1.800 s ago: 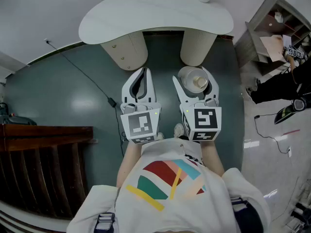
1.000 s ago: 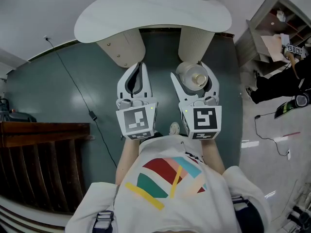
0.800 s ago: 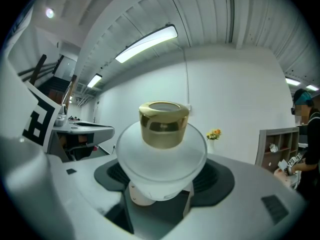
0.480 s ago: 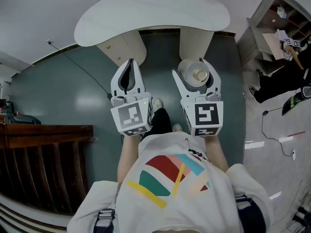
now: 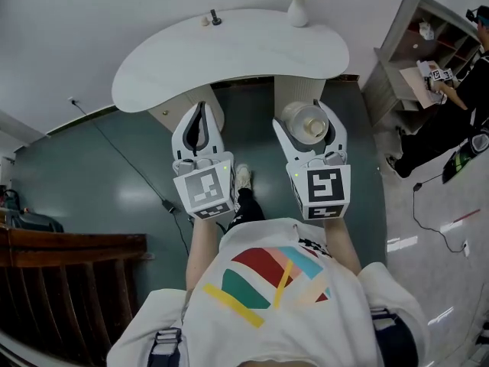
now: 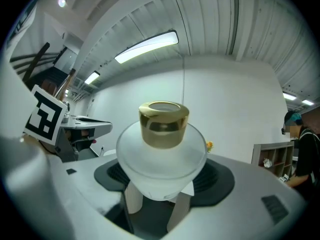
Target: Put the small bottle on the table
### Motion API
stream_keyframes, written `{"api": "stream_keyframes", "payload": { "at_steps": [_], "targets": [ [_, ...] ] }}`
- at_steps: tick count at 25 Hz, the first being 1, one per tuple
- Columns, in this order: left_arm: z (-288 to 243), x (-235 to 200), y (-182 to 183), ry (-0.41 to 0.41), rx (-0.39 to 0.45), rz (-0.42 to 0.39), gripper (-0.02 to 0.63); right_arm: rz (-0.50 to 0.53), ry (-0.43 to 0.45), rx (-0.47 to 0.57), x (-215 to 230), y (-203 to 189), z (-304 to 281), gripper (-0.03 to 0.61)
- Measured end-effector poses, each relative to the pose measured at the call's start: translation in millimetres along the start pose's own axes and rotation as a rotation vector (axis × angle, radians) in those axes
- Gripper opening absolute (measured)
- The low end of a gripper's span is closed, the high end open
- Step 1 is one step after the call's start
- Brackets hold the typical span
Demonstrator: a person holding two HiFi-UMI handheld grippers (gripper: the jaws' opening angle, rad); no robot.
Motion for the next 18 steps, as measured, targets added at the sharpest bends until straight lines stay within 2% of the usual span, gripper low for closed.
{"api": "stream_keyframes", "payload": {
  "at_steps": [4,10,18],
  "targets": [
    [-15,-2,-4,-0.015,-0.005,0.003,0.017,-0.013,0.012,-0.010,-1,-3,-17,0.348],
    [-41,-10,-36,-0.028,-0.058,0.026,0.017,-0.018,0.059,-0.060,-19,-20,-50,0.348],
    [-95,-22,-54,-0.054,-0.075,0.031,0.017,-0.018,0.060,-0.089,-13,-26,-110,0.347]
  ]
}}
Point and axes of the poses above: the fingertips, and each gripper's own axes: z backward along the fingers, x to its right, y out of its top, the point moved 1 cm from there along z, backward along the fingers, and after that the axes turned 4 degrees about -z, right-handed, at the moved point
